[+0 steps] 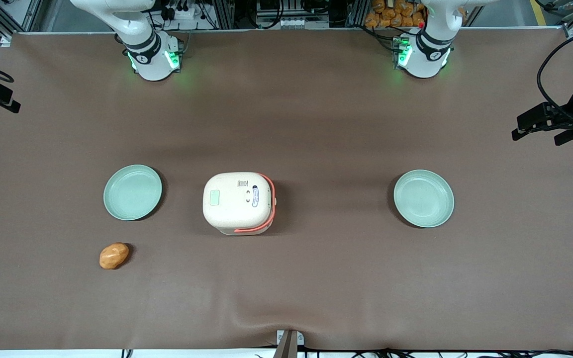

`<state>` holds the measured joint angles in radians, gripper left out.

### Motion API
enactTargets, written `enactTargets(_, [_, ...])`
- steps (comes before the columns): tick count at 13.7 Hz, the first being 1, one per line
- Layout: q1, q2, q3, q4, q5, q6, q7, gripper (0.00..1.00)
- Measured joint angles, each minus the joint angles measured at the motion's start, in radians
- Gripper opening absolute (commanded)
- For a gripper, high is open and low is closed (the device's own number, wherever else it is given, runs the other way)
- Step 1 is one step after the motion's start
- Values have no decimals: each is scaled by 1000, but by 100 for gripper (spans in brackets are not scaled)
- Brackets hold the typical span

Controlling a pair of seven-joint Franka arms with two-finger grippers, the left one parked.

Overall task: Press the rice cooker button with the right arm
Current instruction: 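Move the right gripper over the table toward the white rice cooker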

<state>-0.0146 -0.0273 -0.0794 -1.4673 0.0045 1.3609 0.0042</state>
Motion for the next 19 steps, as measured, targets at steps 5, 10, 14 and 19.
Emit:
enactTargets(5, [0,3,0,-1,1,0,-1,100])
enactTargets(10, [0,38,19,-7,68,3,-67,100])
enactTargets(14, [75,106,88,-11,78,59,-33,100])
enactTargets(19, [229,216,96,-17,81,176,159,100])
